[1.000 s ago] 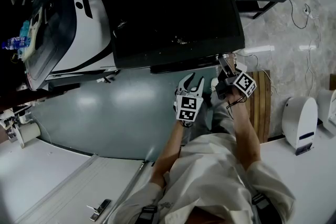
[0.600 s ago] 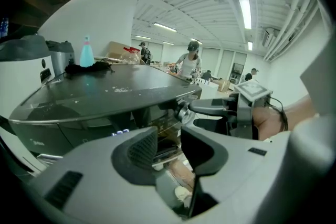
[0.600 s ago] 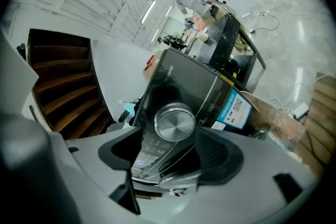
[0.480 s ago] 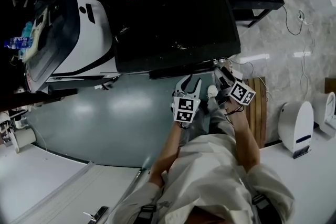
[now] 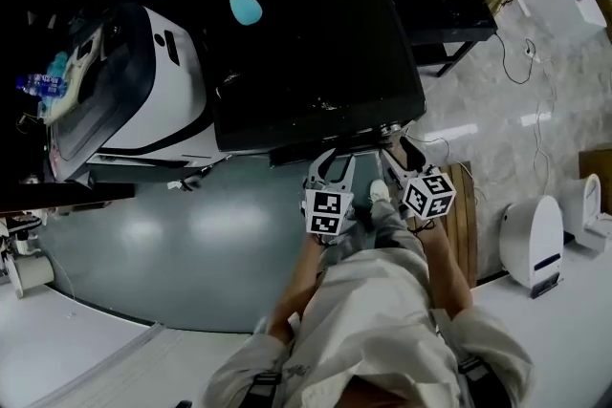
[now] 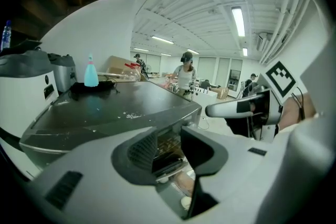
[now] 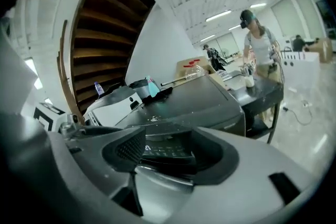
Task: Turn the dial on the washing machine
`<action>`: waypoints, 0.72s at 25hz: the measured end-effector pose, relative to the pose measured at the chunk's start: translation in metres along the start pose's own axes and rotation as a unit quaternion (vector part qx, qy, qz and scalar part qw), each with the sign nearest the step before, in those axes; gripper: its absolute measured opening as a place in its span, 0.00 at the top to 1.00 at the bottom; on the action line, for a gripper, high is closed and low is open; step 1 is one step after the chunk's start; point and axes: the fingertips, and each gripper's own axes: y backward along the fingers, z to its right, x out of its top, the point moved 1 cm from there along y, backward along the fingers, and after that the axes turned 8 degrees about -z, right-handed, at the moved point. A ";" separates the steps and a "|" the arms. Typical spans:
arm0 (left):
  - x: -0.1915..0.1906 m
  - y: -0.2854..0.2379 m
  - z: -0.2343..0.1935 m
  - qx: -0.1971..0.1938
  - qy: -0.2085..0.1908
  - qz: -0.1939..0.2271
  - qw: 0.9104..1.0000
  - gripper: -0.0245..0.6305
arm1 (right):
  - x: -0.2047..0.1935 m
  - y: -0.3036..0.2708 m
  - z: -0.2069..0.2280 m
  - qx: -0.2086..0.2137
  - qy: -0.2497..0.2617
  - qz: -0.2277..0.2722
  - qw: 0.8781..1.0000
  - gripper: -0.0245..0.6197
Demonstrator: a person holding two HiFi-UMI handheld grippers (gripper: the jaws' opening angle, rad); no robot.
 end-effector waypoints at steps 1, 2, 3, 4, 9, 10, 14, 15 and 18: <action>0.002 0.004 -0.001 0.000 -0.001 0.003 1.000 0.74 | 0.003 0.004 -0.006 -0.005 0.017 0.000 1.000 0.54; 0.003 0.008 -0.002 -0.001 -0.003 0.005 1.000 0.74 | 0.005 0.008 -0.011 -0.012 0.032 0.000 0.999 0.55; 0.004 0.012 -0.002 -0.002 -0.004 0.008 1.000 0.74 | 0.007 0.012 -0.015 -0.020 0.045 0.001 0.999 0.57; 0.005 0.016 -0.002 -0.004 -0.007 0.010 1.000 0.74 | 0.008 0.016 -0.019 -0.029 0.056 0.001 0.998 0.59; 0.006 0.036 0.000 -0.014 -0.021 0.017 1.000 0.74 | 0.009 0.032 -0.037 -0.057 0.086 0.007 0.995 0.60; 0.005 0.039 0.001 -0.016 -0.023 0.018 0.999 0.74 | 0.009 0.036 -0.040 -0.061 0.087 0.009 0.994 0.60; 0.004 0.048 0.005 -0.025 -0.028 0.023 0.999 0.74 | 0.008 0.045 -0.047 -0.074 0.096 0.012 0.993 0.60; 0.004 0.049 0.006 -0.026 -0.029 0.024 0.999 0.74 | 0.008 0.046 -0.049 -0.077 0.098 0.012 0.992 0.60; 0.005 0.051 0.010 -0.031 -0.030 0.028 0.999 0.74 | 0.009 0.051 -0.051 -0.085 0.103 0.012 0.991 0.61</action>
